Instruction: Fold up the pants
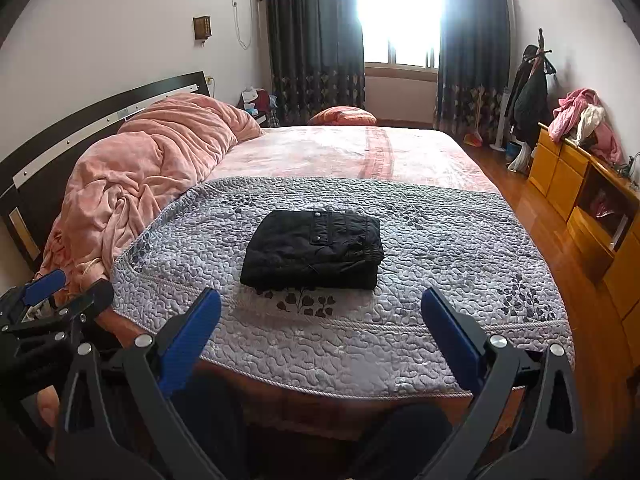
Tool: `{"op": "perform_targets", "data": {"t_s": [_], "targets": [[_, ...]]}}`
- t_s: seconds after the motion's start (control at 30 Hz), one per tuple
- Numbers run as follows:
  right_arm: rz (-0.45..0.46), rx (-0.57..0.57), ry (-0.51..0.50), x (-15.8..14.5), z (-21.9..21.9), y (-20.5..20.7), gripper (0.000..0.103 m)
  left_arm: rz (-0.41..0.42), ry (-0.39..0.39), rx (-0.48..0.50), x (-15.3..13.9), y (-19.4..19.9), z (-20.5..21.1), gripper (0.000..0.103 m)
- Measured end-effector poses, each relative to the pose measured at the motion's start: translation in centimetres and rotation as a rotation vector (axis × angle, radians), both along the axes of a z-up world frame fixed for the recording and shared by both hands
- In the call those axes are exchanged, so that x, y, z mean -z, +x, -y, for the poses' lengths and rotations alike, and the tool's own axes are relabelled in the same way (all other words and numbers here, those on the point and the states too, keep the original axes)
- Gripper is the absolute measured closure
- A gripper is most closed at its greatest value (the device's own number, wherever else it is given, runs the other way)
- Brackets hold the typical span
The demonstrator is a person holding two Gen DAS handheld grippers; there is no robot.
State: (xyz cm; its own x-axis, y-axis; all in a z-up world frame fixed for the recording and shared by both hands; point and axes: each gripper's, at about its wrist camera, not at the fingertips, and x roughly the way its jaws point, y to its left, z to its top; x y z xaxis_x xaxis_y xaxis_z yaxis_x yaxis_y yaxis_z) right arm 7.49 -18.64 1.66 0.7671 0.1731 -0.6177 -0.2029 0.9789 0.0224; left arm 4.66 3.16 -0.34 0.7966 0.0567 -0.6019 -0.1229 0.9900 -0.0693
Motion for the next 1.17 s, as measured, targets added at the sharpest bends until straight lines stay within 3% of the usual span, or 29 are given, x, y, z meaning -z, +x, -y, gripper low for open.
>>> {"op": "perform_targets", "data": {"t_s": [1.17], "targets": [[-0.004, 0.001, -0.001, 0.07, -0.4, -0.16, 0.003, -0.011, -0.002, -0.016, -0.2, -0.3, -0.36, 0.004]]}}
